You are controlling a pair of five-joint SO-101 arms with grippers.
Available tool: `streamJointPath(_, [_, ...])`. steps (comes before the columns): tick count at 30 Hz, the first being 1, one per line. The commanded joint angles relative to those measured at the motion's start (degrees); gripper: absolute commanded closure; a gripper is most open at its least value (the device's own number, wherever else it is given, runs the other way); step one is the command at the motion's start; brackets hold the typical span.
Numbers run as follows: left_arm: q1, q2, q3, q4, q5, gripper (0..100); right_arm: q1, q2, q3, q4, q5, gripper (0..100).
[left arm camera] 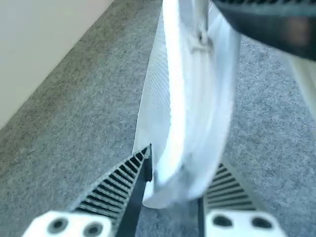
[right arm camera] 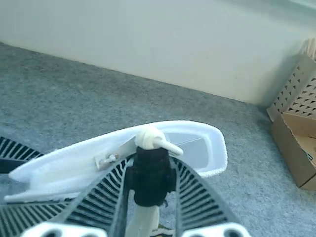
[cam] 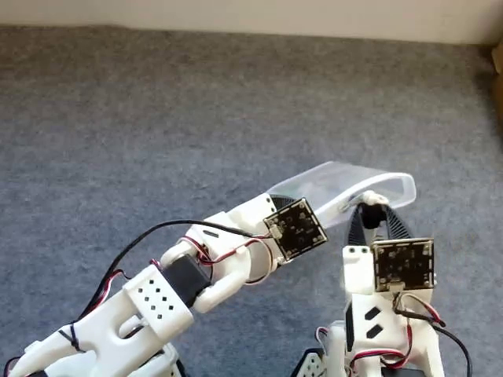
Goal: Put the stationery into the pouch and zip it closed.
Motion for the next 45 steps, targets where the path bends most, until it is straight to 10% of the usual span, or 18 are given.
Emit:
streamJointPath(1, [-0.3,-0.8,-2.4,-3.0,0.7,85,-2.3,0.6,0.0,1.7,0.9,99.2])
streamJointPath(15, [5.0,-0.7,-2.2,-3.3,0.4,100,-2.1,0.6,0.0,1.3,0.9,99.2])
streamJointPath(31, [-0.4,-0.8,-1.0,-0.7,0.4,100,25.7,1.1,6.3,-19.4,-0.2,99.2])
streamJointPath(45, [-3.6,-0.9,-1.0,-0.7,0.5,100,29.0,1.3,14.1,-29.8,6.3,99.2])
